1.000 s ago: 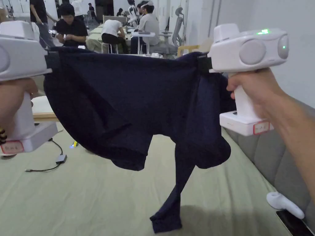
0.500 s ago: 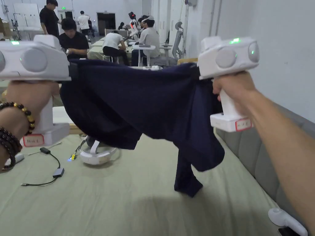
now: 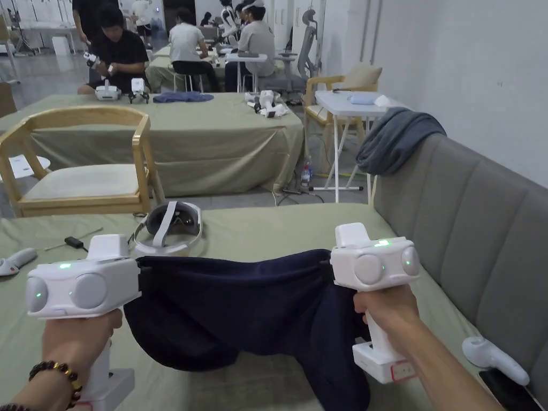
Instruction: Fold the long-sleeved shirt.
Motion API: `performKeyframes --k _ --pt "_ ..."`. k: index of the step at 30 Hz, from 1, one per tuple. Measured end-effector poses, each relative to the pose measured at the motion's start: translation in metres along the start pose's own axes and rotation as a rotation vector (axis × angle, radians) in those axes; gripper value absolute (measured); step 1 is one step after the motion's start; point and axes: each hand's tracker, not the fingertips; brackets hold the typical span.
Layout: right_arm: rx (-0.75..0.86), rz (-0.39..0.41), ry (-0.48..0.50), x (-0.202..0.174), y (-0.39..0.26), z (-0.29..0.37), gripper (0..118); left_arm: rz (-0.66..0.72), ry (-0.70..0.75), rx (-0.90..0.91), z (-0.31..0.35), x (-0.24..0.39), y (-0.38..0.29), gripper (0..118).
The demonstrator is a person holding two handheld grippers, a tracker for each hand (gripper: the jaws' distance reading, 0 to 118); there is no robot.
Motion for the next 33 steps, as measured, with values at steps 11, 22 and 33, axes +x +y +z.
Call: performKeyframes --k 11,22,33 --pt "-0.322 -0.102 0.037 -0.040 -0.255 0.099 10 -0.106 -0.021 -0.339 0.091 0.000 -0.239 7" --pt "-0.246 -0.334 0.098 -0.005 -0.226 0.129 116 0.020 -0.078 -0.162 0.099 -0.032 -0.230 106" --pt "-0.320 -0.312 -0.088 0.058 -0.175 0.081 56 -0.102 -0.148 -0.149 0.087 0.018 -0.157 4"
